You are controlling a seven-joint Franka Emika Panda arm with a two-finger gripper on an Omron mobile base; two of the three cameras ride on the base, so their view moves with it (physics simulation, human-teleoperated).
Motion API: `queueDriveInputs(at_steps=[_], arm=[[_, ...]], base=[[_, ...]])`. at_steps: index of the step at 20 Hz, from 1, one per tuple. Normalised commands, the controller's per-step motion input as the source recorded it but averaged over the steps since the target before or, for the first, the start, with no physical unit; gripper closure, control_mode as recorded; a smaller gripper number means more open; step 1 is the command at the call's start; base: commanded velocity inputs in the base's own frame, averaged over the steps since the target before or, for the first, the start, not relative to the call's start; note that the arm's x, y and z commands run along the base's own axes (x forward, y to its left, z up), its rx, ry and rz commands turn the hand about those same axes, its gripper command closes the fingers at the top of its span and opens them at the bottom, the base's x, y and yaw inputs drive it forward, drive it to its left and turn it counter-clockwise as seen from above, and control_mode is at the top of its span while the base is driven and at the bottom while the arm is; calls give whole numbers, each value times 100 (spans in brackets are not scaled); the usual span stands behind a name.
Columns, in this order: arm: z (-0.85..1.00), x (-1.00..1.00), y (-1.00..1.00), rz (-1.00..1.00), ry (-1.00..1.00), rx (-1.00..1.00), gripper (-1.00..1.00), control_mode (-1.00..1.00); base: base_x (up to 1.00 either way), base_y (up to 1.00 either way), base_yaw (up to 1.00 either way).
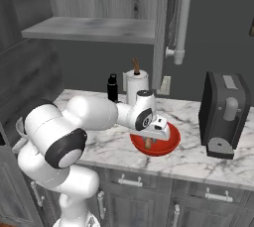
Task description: Pick both bowls and place them on the counter. Then place the onion in one bowl and place the potato in the other bowl.
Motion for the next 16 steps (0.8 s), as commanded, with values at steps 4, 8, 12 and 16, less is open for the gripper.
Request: queueDriveInputs(at_steps=[4,8,12,16], arm=[[-14,8,-4,2,0,1,100,-100],[-1,0,-3,2,0,1,-100,-100],[1,0,0,0,0,1,-100,-100],[17,-5,0,0,0,0,-100,-100]], base=[[0,0,0],[0,0,0],[0,0,0],[0,0,0]])
